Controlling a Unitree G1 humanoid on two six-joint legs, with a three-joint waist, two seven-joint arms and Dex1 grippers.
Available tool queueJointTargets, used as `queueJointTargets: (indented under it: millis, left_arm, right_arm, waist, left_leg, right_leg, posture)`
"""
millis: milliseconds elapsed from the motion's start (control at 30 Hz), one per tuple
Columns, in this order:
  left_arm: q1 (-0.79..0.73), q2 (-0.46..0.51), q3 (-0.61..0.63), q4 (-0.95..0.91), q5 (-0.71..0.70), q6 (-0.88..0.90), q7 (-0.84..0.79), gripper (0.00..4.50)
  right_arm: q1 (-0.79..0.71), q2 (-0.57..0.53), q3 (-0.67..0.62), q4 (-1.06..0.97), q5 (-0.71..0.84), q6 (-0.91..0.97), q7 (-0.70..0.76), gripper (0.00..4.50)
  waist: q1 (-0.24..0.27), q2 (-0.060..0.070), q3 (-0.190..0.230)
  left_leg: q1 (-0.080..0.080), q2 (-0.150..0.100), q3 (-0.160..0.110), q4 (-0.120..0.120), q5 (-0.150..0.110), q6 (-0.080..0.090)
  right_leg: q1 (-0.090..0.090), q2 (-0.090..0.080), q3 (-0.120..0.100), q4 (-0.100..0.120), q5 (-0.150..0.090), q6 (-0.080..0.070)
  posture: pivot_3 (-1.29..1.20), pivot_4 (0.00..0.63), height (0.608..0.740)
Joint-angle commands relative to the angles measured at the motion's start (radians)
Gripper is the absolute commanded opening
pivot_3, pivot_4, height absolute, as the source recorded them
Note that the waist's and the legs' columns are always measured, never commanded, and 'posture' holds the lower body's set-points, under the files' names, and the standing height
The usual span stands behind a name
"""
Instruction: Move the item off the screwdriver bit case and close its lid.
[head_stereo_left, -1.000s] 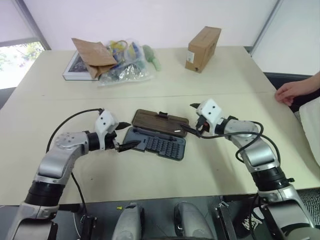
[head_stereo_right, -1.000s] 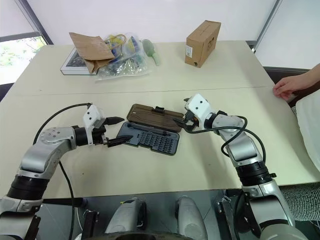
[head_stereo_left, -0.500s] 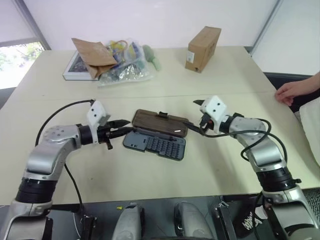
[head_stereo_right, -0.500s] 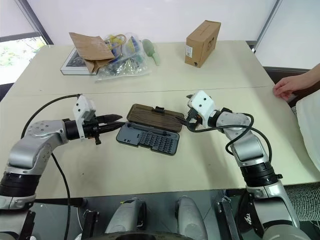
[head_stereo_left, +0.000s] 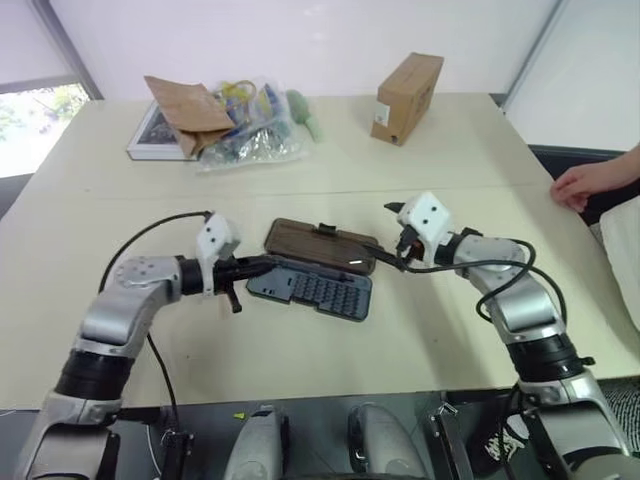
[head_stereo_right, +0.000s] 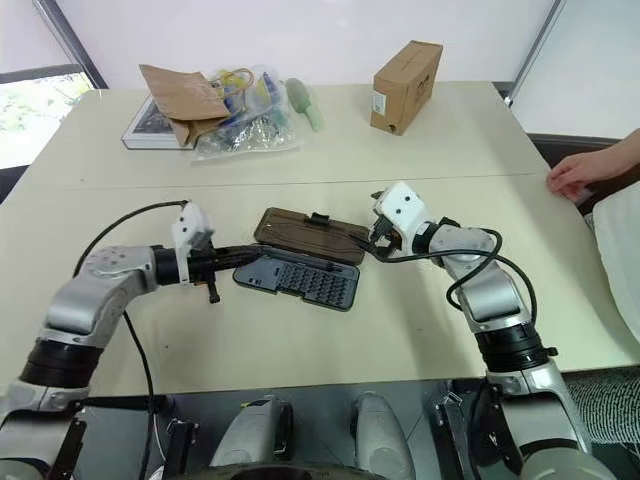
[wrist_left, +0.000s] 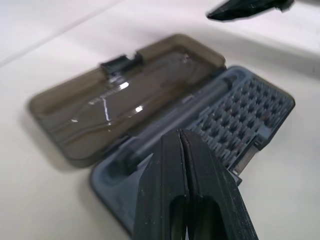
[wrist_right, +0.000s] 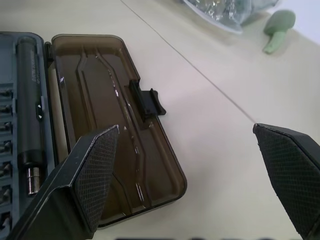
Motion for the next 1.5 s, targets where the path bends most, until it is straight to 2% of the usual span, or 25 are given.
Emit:
queueJointTargets:
  millis: [33, 400, 800, 1000, 1233, 1367, 1500]
  left_arm:
    - [-0.031, -0.008, -0.020, 0.036, 0.034, -0.049, -0.012, 0.03]
    - [-0.034, -0.010, -0.073, 0.141, 0.135, -0.127, -0.021, 0.03]
    - [0.003, -0.018, -0.079, 0.117, 0.150, -0.129, -0.021, 0.03]
    - [-0.003, -0.051, 0.018, 0.022, 0.028, -0.057, 0.001, 0.03]
    - [0.012, -0.018, 0.078, -0.076, -0.033, 0.033, 0.018, 0.03]
    - [0.020, 0.000, 0.090, -0.106, -0.043, 0.056, 0.027, 0.00]
    - [0.027, 0.010, 0.092, -0.120, -0.042, 0.061, 0.035, 0.00]
  right_arm:
    - [-0.048, 0.018, -0.012, 0.024, 0.012, 0.009, -0.001, 4.50]
    - [-0.123, 0.038, 0.057, 0.138, -0.040, 0.043, 0.022, 4.50]
    - [-0.175, 0.057, 0.092, 0.261, -0.092, 0.001, 0.027, 4.50]
    - [-0.210, 0.057, 0.093, 0.314, -0.107, -0.024, 0.037, 4.50]
    - [-0.214, 0.061, 0.099, 0.344, -0.123, -0.041, 0.053, 4.50]
    - [-0.219, 0.070, 0.102, 0.389, -0.136, -0.062, 0.051, 2.65]
    - [-0.224, 0.077, 0.105, 0.432, -0.146, -0.083, 0.055, 0.54]
  waist:
    - [0.000, 0.000, 0.000]
    - [0.001, 0.000, 0.000]
    - [0.000, 0.001, 0.000]
    - [0.000, 0.001, 0.000]
    - [-0.002, 0.001, 0.000]
    - [-0.003, 0.001, 0.000]
    - [-0.002, 0.001, 0.000]
  left_leg:
    - [0.000, 0.000, 0.000, 0.000, 0.000, 0.000]
    - [0.000, 0.000, 0.000, 0.000, 0.000, 0.000]
    - [0.000, 0.000, 0.000, 0.000, 0.000, 0.000]
    - [0.000, 0.000, 0.000, 0.000, 0.000, 0.000]
    - [0.000, 0.000, -0.001, 0.000, 0.000, 0.000]
    - [0.000, 0.000, -0.001, 0.000, 0.000, 0.000]
    - [0.000, 0.000, -0.001, 0.000, 0.000, 0.000]
  right_leg:
    - [0.000, 0.000, 0.000, 0.000, 0.000, 0.000]
    - [0.000, 0.000, 0.000, 0.000, 0.000, 0.000]
    - [0.000, 0.000, 0.000, 0.000, 0.000, 0.000]
    - [0.000, 0.000, 0.000, 0.000, 0.000, 0.000]
    - [-0.001, 0.000, 0.000, 0.000, 0.000, 0.000]
    - [-0.001, 0.000, 0.000, 0.001, 0.000, 0.000]
    - [-0.001, 0.000, 0.000, 0.001, 0.000, 0.000]
  posture:
    - [0.00, 0.150, 0.740]
    - [0.00, 0.150, 0.740]
    - [0.00, 0.150, 0.740]
    - [0.00, 0.150, 0.740]
    - [0.00, 0.150, 0.740]
    - [0.00, 0.150, 0.740]
    - [0.00, 0.150, 0.740]
